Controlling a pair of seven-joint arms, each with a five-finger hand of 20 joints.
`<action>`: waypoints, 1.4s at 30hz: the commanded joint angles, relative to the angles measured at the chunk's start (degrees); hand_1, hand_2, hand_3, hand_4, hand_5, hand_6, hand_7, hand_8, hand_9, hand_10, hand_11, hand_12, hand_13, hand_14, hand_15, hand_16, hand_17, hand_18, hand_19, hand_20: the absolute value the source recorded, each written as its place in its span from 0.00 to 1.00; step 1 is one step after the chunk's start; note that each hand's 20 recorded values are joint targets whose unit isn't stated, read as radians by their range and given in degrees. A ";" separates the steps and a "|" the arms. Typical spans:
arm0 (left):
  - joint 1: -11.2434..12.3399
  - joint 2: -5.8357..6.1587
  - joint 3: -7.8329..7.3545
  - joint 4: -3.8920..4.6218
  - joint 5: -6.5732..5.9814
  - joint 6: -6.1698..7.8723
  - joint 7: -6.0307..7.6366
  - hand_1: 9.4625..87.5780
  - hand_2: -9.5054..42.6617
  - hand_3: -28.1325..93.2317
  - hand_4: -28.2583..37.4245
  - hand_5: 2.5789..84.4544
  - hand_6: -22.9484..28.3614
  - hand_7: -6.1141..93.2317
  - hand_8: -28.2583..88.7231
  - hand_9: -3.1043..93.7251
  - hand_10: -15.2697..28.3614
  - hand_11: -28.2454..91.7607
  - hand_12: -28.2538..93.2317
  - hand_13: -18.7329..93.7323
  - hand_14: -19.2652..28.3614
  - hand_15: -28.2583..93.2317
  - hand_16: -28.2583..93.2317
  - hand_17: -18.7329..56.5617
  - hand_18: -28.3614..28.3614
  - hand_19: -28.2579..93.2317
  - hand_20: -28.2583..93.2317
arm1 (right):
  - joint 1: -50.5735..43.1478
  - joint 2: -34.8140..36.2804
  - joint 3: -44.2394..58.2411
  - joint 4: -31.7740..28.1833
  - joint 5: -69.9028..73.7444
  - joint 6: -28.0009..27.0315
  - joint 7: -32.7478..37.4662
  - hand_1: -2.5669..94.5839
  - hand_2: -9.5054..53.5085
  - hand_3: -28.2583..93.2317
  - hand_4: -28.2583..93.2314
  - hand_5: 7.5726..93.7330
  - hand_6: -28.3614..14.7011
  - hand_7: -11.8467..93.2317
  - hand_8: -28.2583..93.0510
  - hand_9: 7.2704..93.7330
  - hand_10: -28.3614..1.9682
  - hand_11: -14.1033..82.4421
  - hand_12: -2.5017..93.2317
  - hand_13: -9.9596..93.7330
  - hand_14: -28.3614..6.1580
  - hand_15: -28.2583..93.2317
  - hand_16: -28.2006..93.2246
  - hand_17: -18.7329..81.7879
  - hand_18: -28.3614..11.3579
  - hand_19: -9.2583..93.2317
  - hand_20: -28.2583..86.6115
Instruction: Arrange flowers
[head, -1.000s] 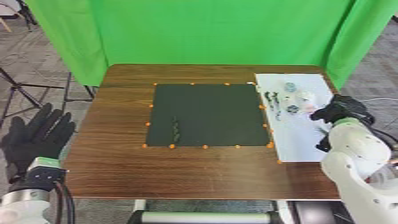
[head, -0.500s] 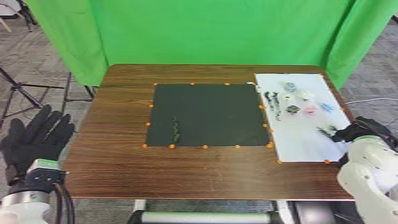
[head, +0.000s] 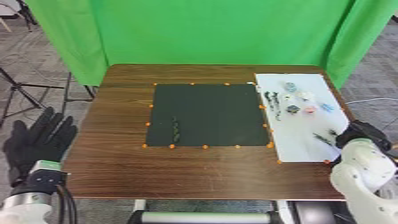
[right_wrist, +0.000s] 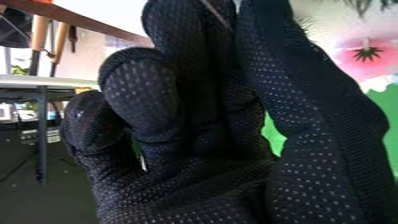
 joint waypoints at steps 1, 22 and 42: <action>0.59 -0.31 -0.26 -0.42 0.19 -0.04 -0.48 0.21 0.46 0.82 0.00 0.46 0.56 0.23 0.15 0.40 0.65 0.42 0.31 0.39 0.69 0.53 0.15 0.21 0.70 0.50 0.30 | -3.51 0.18 0.50 -3.94 -2.98 5.01 -0.06 0.60 0.01 0.81 0.00 0.80 0.60 0.44 0.39 0.87 0.55 0.44 0.50 0.84 0.56 0.77 0.48 0.65 0.11 1.00 0.61; 3.01 -0.21 -0.46 -1.50 -0.75 1.00 1.44 0.21 0.47 0.82 0.00 0.46 0.56 0.23 0.15 0.40 0.65 0.42 0.31 0.39 0.69 0.53 0.15 0.21 0.70 0.50 0.30 | 10.57 -7.10 -20.71 -12.39 3.38 6.71 -13.71 0.47 0.03 0.88 0.12 0.78 0.61 0.57 0.42 0.90 0.50 0.55 0.43 0.91 0.61 0.75 0.49 0.74 0.16 1.00 0.68; -0.40 1.31 2.10 -0.30 0.03 1.40 -1.30 0.20 0.47 0.82 0.00 0.46 0.56 0.24 0.15 0.40 0.65 0.42 0.31 0.39 0.69 0.53 0.15 0.20 0.70 0.50 0.30 | 21.35 -21.96 -35.81 3.82 -3.39 3.50 -8.37 0.47 0.06 0.88 0.13 0.75 0.59 0.60 0.42 0.88 0.48 0.56 0.43 0.90 0.61 0.75 0.49 0.74 0.14 1.00 0.67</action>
